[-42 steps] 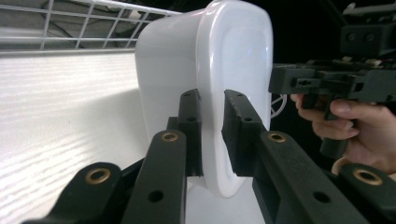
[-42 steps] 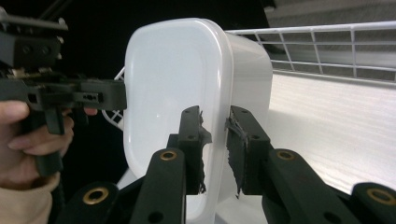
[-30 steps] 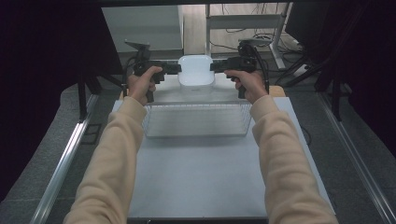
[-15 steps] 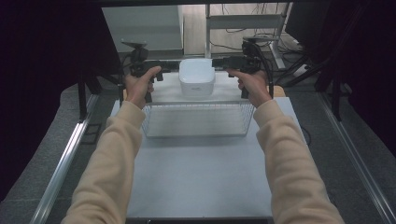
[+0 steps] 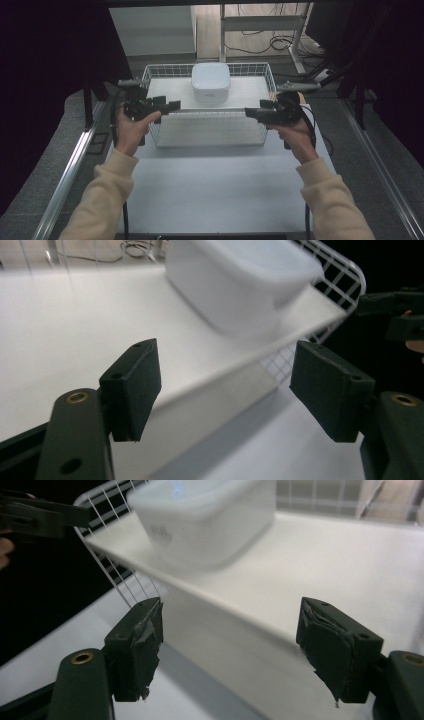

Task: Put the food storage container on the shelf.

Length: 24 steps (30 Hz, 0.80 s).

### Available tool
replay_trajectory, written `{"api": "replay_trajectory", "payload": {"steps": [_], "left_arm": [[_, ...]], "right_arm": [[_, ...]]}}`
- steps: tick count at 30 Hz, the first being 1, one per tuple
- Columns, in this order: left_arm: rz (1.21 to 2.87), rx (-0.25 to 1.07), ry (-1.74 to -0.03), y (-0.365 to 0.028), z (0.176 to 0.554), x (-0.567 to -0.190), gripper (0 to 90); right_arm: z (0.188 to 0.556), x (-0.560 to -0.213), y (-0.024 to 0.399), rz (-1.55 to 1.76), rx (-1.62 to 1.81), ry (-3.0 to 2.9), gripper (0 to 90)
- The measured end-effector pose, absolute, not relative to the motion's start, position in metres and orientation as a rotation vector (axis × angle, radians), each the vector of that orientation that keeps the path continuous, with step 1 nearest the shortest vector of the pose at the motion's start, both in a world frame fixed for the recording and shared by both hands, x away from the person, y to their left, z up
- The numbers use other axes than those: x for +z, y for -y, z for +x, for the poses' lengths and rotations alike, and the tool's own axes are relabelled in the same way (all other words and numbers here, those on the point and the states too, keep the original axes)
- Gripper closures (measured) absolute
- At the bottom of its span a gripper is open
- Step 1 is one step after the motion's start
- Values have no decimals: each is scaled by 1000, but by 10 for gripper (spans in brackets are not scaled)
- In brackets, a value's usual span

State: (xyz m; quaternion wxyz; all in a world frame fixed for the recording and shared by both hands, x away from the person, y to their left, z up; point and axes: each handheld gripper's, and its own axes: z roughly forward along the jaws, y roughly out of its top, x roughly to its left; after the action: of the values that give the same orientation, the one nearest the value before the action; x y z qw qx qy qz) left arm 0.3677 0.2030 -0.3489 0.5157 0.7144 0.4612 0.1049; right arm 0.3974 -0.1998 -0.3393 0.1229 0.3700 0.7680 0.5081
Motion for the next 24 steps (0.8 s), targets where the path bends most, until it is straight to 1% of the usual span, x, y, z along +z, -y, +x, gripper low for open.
{"api": "replay_trajectory", "payload": {"steps": [2, 7, 11, 15, 19, 24], "left_arm": [[1734, 265, -1100, -204, 353, -362, 273], [1766, 248, -1100, -207, 322, -395, 268], [1804, 254, -1119, -204, 306, -419, 276], [1846, 241, -1132, -201, 297, -442, 284], [1878, 231, -1159, -198, 293, -456, 282], [1891, 238, -1178, -196, 292, -461, 278]], "right_arm": [[385, -351, 210, 1078, 1467, -2234, 266], [357, -378, 236, 1105, 1451, -2216, 266], [340, -402, 250, 1127, 1421, -2208, 268], [329, -426, 258, 1179, 1418, -2219, 269], [323, -449, 261, 1199, 1376, -2247, 269], [324, -455, 264, 1196, 1345, -2257, 264]]}}
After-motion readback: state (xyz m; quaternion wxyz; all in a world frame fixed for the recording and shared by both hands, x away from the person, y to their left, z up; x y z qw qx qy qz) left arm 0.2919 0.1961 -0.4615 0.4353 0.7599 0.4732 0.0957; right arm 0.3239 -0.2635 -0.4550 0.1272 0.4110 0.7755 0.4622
